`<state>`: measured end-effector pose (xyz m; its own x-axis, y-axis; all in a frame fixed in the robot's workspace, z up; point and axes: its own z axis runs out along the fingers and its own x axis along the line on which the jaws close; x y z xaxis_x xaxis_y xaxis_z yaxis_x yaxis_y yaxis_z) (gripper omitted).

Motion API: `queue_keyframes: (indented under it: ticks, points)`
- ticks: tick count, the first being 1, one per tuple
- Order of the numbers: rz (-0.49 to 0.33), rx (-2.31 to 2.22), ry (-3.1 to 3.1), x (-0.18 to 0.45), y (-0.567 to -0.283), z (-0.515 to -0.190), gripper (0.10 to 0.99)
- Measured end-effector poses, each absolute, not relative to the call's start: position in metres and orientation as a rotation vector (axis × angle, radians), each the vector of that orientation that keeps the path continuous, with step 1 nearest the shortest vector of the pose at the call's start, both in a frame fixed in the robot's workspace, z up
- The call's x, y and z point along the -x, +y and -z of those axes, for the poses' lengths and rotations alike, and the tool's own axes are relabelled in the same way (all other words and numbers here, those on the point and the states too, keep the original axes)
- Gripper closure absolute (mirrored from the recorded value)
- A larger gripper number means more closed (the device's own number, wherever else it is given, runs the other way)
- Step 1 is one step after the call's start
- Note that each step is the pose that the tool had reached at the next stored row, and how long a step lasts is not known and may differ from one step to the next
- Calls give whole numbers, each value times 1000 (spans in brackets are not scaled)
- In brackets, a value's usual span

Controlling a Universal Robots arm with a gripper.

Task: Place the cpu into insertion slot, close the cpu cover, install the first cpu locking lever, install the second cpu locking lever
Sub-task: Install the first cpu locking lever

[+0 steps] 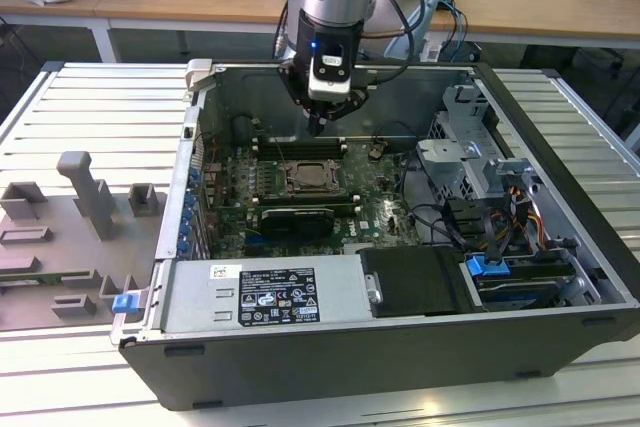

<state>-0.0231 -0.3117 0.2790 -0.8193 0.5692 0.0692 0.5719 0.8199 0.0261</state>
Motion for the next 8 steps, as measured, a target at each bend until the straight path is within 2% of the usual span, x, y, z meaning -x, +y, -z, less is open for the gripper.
queue_keyframes:
  ticks: [8]
  points:
    - [69,878,-2954,23,-312,-279,980]
